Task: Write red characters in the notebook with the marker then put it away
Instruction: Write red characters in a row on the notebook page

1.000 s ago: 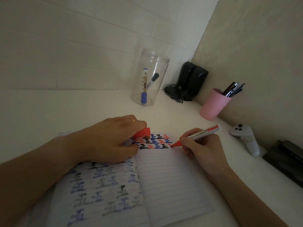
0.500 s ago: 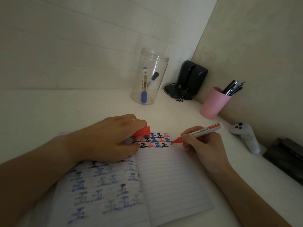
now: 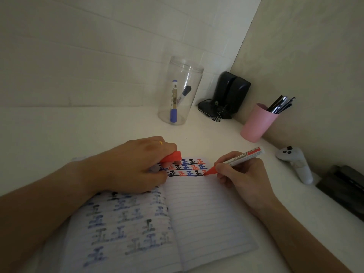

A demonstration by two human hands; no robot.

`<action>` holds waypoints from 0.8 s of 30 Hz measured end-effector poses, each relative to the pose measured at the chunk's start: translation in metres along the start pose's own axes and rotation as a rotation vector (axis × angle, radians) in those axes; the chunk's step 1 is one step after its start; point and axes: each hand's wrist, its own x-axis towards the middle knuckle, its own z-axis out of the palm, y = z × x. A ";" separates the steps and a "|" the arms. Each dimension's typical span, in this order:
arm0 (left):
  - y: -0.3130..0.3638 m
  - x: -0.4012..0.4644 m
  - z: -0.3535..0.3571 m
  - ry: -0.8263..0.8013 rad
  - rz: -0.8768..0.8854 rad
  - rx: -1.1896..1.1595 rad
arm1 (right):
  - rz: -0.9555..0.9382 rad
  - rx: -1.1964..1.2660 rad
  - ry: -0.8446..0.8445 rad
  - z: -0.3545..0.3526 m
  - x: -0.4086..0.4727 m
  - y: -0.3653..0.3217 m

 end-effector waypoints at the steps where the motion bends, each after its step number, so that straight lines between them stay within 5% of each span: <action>1: 0.000 0.000 0.000 0.000 0.001 0.000 | 0.001 -0.006 0.008 0.000 0.000 0.000; 17: -0.002 0.001 0.002 -0.009 0.002 -0.013 | 0.059 -0.059 0.115 0.000 0.006 0.005; 24: 0.006 -0.004 -0.005 -0.004 0.006 -0.011 | 0.029 0.159 0.235 0.011 0.009 -0.019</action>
